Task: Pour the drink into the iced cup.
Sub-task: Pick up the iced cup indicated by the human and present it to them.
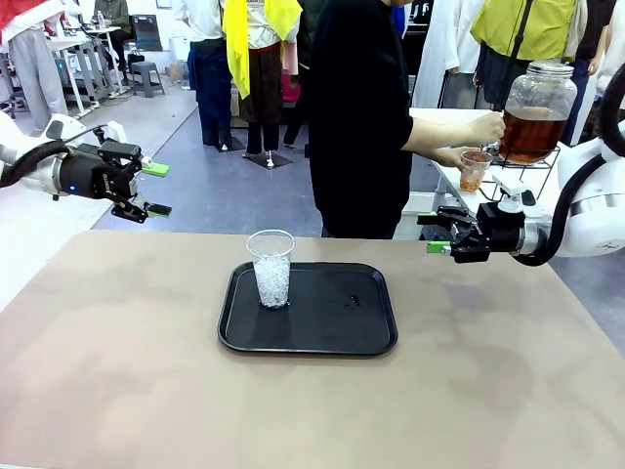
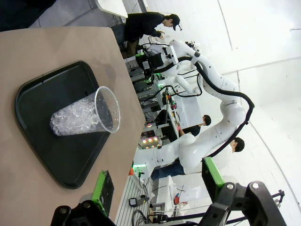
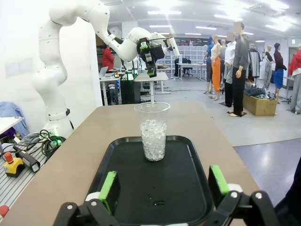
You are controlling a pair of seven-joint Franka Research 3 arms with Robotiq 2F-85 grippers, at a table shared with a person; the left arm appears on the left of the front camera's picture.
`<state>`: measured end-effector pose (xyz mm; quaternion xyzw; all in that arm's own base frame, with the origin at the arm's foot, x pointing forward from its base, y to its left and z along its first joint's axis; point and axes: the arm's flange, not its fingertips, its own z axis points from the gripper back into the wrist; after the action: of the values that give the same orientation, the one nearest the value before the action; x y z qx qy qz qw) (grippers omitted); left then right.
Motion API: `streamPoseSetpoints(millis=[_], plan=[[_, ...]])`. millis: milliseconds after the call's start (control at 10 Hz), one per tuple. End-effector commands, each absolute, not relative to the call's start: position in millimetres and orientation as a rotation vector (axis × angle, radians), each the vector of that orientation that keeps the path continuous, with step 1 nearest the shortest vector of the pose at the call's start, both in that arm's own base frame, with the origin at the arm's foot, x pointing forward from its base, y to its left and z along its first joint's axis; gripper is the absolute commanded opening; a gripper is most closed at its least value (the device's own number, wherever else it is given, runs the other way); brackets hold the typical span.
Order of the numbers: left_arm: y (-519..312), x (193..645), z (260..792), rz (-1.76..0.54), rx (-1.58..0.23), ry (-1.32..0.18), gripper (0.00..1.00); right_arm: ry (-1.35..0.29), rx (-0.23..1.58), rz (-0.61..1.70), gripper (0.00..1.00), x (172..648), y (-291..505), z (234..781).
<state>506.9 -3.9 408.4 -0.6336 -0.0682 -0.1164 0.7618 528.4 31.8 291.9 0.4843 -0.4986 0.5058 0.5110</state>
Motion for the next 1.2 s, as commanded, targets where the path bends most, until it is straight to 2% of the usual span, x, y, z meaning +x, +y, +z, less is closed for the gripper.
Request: streamPoseSetpoints(millis=[0,1100], plan=[[-3.2,506.6,408.9,-0.257,-1.376,-0.148,1.0,-1.193,1.161,1.222,1.0,533.3,34.0,296.2],[-3.2,506.6,408.9,-0.257,-1.376,-0.148,1.0,-1.193,1.161,1.222,1.0,533.3,34.0,296.2]])
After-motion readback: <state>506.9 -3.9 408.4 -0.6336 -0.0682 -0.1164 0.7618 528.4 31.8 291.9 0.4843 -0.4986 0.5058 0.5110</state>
